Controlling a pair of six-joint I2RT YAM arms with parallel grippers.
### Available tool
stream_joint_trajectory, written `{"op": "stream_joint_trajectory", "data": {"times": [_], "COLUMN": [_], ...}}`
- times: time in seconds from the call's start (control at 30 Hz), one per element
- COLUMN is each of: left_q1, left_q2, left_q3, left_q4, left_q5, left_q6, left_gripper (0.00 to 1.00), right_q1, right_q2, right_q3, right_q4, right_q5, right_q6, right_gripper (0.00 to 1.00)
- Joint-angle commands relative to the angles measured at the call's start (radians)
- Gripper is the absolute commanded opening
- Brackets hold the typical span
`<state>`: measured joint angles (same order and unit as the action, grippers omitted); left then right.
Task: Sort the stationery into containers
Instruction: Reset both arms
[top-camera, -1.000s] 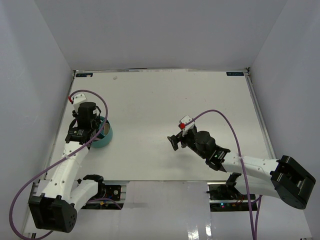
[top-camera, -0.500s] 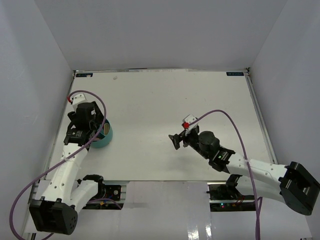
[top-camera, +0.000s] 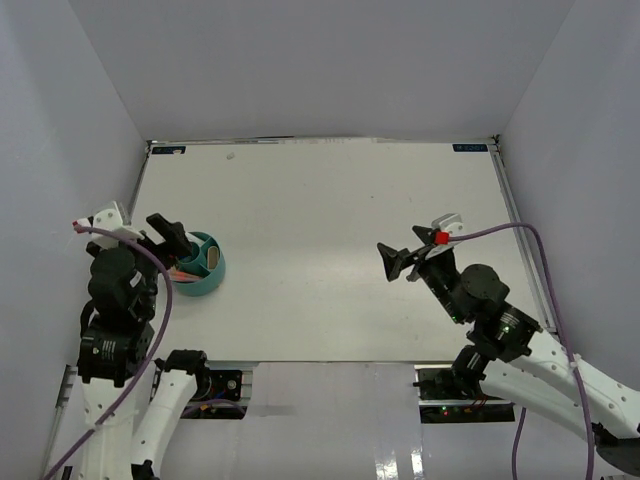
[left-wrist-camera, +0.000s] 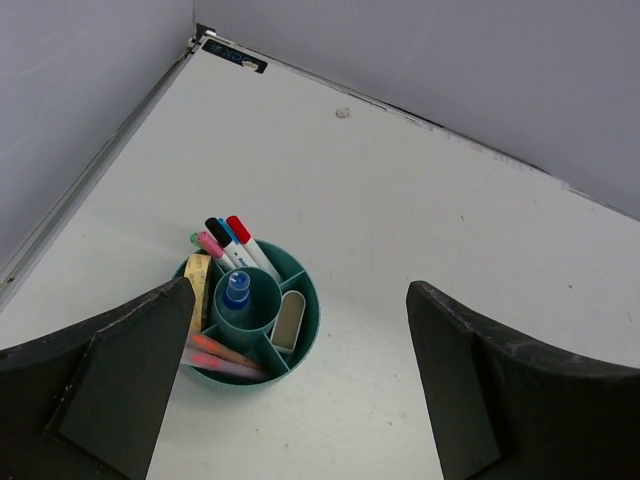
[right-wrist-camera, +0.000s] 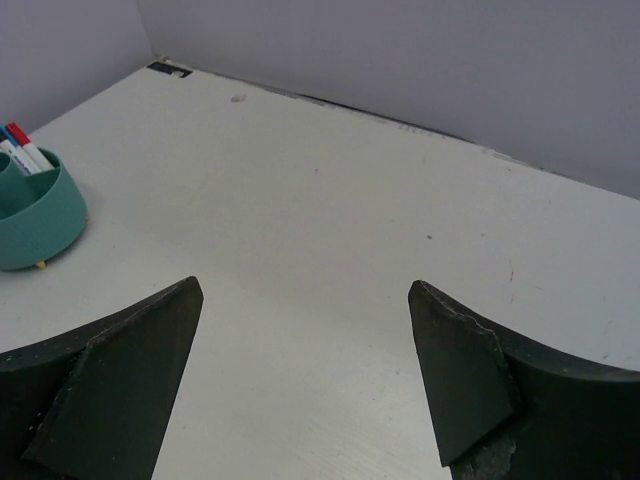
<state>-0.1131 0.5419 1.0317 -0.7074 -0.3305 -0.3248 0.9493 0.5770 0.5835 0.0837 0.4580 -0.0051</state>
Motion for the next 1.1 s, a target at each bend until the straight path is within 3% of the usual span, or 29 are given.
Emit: {"op": "stream_joint_trajectory", "data": {"times": [0.0, 0.23, 0.47, 1.07], "left_q1": [0.003, -0.042, -0.071, -0.094], "left_q2": [-0.072, -0.158, -0.209, -0.224], "left_q3": [0.025, 0.056, 0.064, 0.071], "left_q4": [-0.109, -0.236, -0.279, -0.3], "left_q5": [0.053, 0.044, 0.018, 0.025], "left_q6": [0.03, 0.024, 0.009, -0.022], "left_gripper": [0.98, 0.98, 0.98, 0.98], "right_q1": [-0.001, -0.001, 0.0, 0.0], "right_q2": [-0.087, -0.27, -0.501, -0.516], "right_q3": [0.076, 0.099, 0.039, 0.036], "right_q4": [-0.188, -0.377, -0.387, -0.412], "right_q5": [0.091, 0.131, 0.165, 0.18], "right_q6": [0.048, 0.094, 0.094, 0.105], "right_gripper": [0.9, 0.9, 0.9, 0.9]}}
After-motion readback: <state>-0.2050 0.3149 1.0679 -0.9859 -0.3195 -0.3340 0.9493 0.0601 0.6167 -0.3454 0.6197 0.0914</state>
